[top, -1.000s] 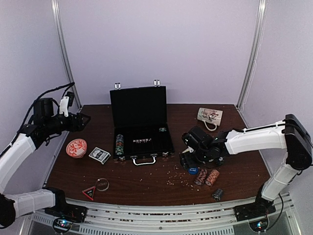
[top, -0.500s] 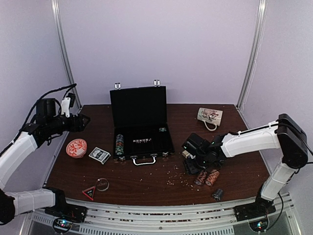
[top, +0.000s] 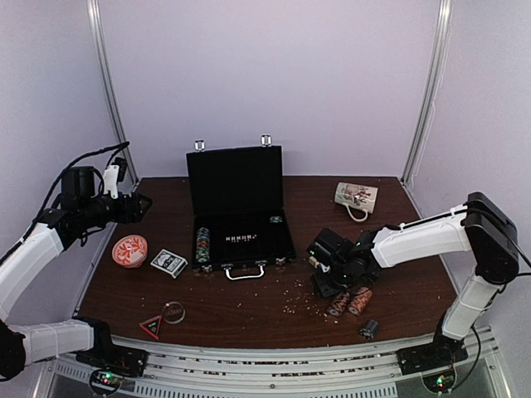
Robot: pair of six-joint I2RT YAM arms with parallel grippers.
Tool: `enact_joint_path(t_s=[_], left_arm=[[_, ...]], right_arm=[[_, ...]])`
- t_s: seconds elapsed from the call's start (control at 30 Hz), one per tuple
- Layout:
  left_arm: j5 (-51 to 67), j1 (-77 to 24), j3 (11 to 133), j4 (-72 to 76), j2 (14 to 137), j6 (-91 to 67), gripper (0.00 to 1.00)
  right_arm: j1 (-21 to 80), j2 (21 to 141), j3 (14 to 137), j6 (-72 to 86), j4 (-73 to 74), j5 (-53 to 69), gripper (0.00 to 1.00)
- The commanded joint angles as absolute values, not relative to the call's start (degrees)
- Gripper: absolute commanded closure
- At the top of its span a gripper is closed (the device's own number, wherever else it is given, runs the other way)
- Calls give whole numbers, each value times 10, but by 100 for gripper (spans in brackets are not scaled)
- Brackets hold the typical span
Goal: Pack up texas hold em set
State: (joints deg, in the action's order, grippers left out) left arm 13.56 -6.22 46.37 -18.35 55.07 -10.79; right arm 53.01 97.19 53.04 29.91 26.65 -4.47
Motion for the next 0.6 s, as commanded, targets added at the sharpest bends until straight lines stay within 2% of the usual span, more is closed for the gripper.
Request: enact_joint_path(t_s=[0.0,0.2,0.57], left_arm=[[123,-63,476,-180,553,-99,24],[116,-62,478,-182,561,-97,24],[107,-55,483,-183,572,-95,24]], right_arm=[[536,1003,535,285,282,-20,41],[540,1030,557,271,295,-25,49],[560,1008,563,271,313,-55,55]])
